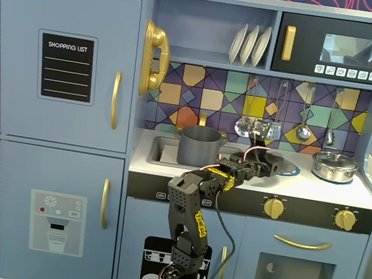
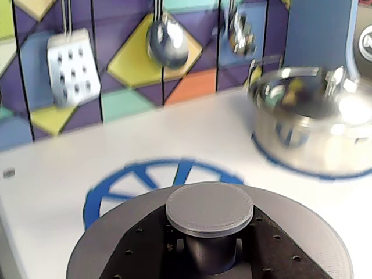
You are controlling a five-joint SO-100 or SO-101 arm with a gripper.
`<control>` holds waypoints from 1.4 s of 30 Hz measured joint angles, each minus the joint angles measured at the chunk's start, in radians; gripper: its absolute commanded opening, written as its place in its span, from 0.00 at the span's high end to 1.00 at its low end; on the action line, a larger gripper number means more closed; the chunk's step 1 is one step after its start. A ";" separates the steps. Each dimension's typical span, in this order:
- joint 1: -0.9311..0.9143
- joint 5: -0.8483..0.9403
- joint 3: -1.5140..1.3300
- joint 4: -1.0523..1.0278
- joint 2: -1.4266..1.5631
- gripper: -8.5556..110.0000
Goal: Take off the lid from the gray recipient and place it on the counter
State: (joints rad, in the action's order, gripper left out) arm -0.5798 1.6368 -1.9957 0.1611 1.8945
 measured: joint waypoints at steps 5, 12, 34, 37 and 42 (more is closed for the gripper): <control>-0.005 0.000 -0.040 0.029 -0.012 0.93; -0.002 -0.009 -0.061 0.057 -0.041 0.93; -0.025 -0.052 -0.098 0.064 -0.051 0.54; -0.031 -0.054 -0.101 0.066 -0.049 0.55; -0.040 -0.029 -0.138 0.064 0.009 0.56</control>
State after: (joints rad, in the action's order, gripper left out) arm -0.6197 1.6076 -2.1338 0.2255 1.9037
